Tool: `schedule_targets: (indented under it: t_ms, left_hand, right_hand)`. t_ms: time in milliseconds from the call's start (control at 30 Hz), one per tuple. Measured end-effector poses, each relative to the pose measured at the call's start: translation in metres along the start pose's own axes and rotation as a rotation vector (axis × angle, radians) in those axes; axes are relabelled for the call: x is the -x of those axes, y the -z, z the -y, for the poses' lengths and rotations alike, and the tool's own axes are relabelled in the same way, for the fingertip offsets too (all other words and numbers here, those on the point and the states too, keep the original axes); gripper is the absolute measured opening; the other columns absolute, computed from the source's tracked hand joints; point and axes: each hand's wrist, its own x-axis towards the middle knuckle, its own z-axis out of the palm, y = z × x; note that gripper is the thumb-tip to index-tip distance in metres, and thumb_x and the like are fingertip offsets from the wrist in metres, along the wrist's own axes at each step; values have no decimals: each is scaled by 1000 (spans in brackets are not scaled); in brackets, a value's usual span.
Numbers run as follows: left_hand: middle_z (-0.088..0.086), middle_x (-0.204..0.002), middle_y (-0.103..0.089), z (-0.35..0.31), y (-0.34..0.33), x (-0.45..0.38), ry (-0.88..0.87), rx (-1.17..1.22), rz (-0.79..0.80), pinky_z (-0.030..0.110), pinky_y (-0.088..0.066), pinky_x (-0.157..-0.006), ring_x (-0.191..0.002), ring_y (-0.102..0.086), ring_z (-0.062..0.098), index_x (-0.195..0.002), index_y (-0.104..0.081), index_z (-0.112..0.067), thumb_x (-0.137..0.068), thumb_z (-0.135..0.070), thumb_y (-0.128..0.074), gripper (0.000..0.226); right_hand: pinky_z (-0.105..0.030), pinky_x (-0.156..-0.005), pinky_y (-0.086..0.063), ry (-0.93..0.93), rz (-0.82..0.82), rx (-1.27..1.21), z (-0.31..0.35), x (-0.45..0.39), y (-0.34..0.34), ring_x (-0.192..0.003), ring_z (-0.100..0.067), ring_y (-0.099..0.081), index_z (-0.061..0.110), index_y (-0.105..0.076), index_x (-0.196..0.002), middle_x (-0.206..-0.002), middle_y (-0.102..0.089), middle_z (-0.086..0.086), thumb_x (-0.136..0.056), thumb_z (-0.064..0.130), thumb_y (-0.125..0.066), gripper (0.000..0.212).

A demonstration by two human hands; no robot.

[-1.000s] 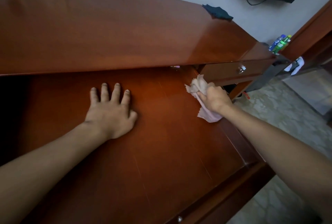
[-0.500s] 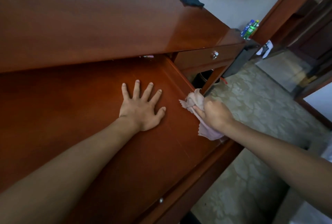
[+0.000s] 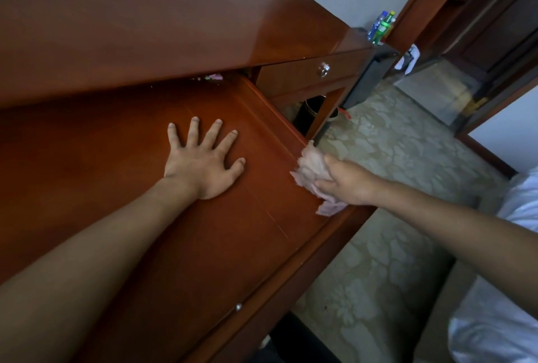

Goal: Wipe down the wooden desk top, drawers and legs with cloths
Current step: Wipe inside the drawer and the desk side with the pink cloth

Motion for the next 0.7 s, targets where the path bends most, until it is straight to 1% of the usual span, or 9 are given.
schedule_targets:
  t_ms: [67, 133, 233, 300, 367, 433, 500, 600, 700]
  left_hand:
    - [-6, -172, 13, 0, 0, 1, -3, 1, 0, 70, 12, -118, -157, 19, 34, -161, 9, -45, -88, -83, 4, 82]
    - [-5, -173, 12, 1, 0, 2, -6, -5, 0, 70, 12, -119, -157, 18, 34, -161, 9, -45, -89, -83, 4, 82]
    - [-5, -173, 12, 0, 0, 1, -5, -4, -8, 70, 12, -119, -157, 18, 34, -162, 8, -44, -89, -82, 4, 82]
    - [-4, -173, 12, 0, 0, 0, -2, 4, -10, 70, 12, -118, -157, 19, 34, -162, 8, -43, -89, -82, 4, 82]
    - [-4, -173, 11, 1, 0, 0, -7, 1, -6, 70, 12, -119, -157, 19, 34, -162, 7, -43, -89, -82, 3, 82]
    - [-5, -173, 12, 1, 1, 0, -14, 3, 1, 70, 12, -119, -157, 18, 34, -162, 7, -44, -89, -82, 2, 82]
    - [-5, -173, 11, 2, 1, 0, -10, 0, 1, 70, 12, -119, -157, 17, 34, -162, 6, -45, -89, -82, 1, 82]
    - [-6, -173, 10, 3, 1, -1, -9, -1, 6, 69, 11, -119, -157, 16, 34, -162, 5, -46, -89, -83, 1, 82]
    - [-7, -173, 10, 3, -1, 0, -7, -5, 9, 68, 11, -120, -158, 16, 33, -162, 6, -46, -89, -83, 1, 81]
  right_hand:
    - [-26, -70, -48, -51, 208, 44, 1, 19, 19, -84, -12, -56, 16, -41, -115, -95, -56, 2, -102, 32, -61, 29]
    - [-24, -64, -49, -79, 299, 209, 12, 32, 38, -74, -7, -52, 15, -49, -105, -95, -59, -1, -102, 23, -59, 13]
    - [-25, -55, -47, 57, 151, 554, 33, 57, 47, -63, -8, -55, 20, -60, -81, -77, -61, 2, -98, 26, -61, 19]
    - [-29, -69, -53, 217, 90, 358, 44, 76, 36, -72, -5, -63, 31, -68, -86, -82, -66, 7, -95, 40, -58, 16]
    - [-31, -84, -45, 273, 217, 58, 62, 98, 24, -81, 5, -60, 43, -63, -80, -83, -64, 21, -95, 46, -46, 22]
    - [-27, -88, -36, 308, 232, 111, 80, 117, 12, -88, 15, -50, 50, -63, -92, -84, -56, 32, -96, 56, -33, 31]
    - [-33, -94, -42, 429, 132, 194, 107, 138, -2, -99, 11, -53, 42, -63, -113, -97, -60, 26, -99, 61, -17, 52]
    - [-37, -95, -43, 560, 170, 111, 136, 162, -19, -104, 1, -58, 35, -61, -113, -107, -65, 16, -104, 62, -9, 60]
    - [-33, -111, -36, 525, 214, 48, 104, 153, -10, -125, 4, -50, 53, -54, -129, -131, -62, 18, -106, 62, -7, 53]
